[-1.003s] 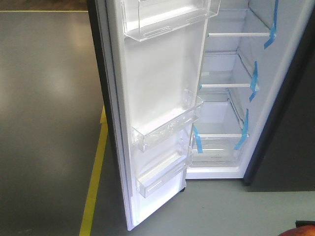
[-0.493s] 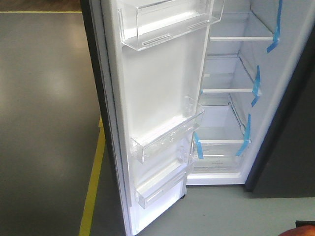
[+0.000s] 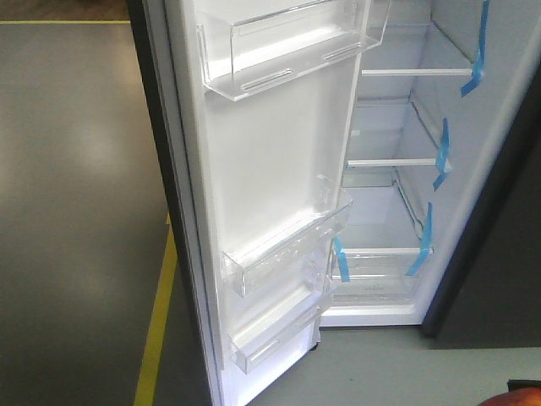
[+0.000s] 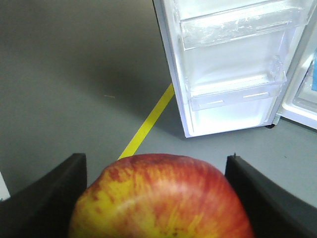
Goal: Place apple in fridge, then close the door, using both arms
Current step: 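Approach the fridge door bins, keeping the apple in the right gripper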
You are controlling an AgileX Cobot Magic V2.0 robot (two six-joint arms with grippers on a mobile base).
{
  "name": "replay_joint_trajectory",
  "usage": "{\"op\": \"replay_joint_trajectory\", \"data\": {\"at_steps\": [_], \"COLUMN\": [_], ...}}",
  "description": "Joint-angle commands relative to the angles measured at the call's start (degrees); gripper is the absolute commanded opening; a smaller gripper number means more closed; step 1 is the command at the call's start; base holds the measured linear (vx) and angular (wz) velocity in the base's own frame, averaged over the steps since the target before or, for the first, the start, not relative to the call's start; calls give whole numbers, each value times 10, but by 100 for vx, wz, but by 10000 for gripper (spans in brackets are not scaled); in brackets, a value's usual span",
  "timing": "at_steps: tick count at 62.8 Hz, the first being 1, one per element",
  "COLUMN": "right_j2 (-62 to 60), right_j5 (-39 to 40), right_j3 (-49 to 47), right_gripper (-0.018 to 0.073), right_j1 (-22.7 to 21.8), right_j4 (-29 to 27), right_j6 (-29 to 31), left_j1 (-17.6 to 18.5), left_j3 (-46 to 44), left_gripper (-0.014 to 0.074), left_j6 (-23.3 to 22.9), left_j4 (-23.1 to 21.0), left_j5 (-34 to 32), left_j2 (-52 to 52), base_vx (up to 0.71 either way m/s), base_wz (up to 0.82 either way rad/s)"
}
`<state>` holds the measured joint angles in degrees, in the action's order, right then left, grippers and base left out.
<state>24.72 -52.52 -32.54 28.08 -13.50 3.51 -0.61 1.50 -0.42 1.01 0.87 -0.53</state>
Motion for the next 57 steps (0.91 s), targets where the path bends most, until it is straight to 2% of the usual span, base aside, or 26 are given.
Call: {"op": "replay_joint_trajectory", "data": {"at_steps": [1,57], "right_j2": [4,4], "right_j5": [37,37], "right_j3": [-16,-16], "right_gripper": [348,348], "right_j1": [0,0], "right_j4": [-8,-8], "right_j6": [2,2], "left_j1": [0,0], "left_j3": [12,12], "left_gripper": [-6,-6], "left_j6": [-6,-6], "left_j4": [-1,-1], "left_j5": [-39,-39], "left_j2": [12,12], "base_vx": [6,6], "base_wz": [-1,-1]}}
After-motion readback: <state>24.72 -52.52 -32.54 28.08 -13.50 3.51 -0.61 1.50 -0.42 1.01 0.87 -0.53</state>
